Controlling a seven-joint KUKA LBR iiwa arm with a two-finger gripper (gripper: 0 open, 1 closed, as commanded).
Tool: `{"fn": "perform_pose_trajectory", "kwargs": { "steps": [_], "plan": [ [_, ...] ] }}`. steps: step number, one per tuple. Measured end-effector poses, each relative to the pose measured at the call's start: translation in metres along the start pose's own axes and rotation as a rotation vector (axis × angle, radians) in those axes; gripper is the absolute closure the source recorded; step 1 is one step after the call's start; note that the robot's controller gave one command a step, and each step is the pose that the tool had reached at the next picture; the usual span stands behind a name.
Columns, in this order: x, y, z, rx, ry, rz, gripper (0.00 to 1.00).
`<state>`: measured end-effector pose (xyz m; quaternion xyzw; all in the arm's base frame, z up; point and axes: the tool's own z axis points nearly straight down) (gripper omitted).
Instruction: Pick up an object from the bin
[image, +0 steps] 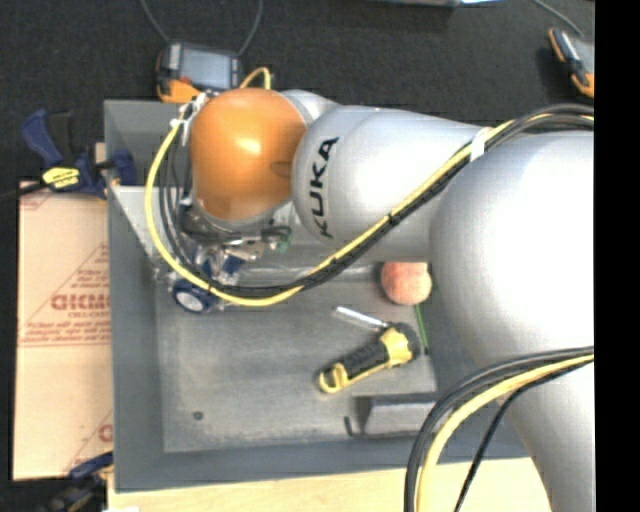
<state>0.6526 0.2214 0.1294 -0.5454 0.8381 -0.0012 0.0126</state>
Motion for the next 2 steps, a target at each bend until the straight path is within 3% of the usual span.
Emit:
{"fn": "perform_pose_trajectory", "kwargs": {
  "steps": [2],
  "plan": [
    [-0.001,-0.002,-0.038,0.005,-0.006,0.008,1.00]
  ]
}}
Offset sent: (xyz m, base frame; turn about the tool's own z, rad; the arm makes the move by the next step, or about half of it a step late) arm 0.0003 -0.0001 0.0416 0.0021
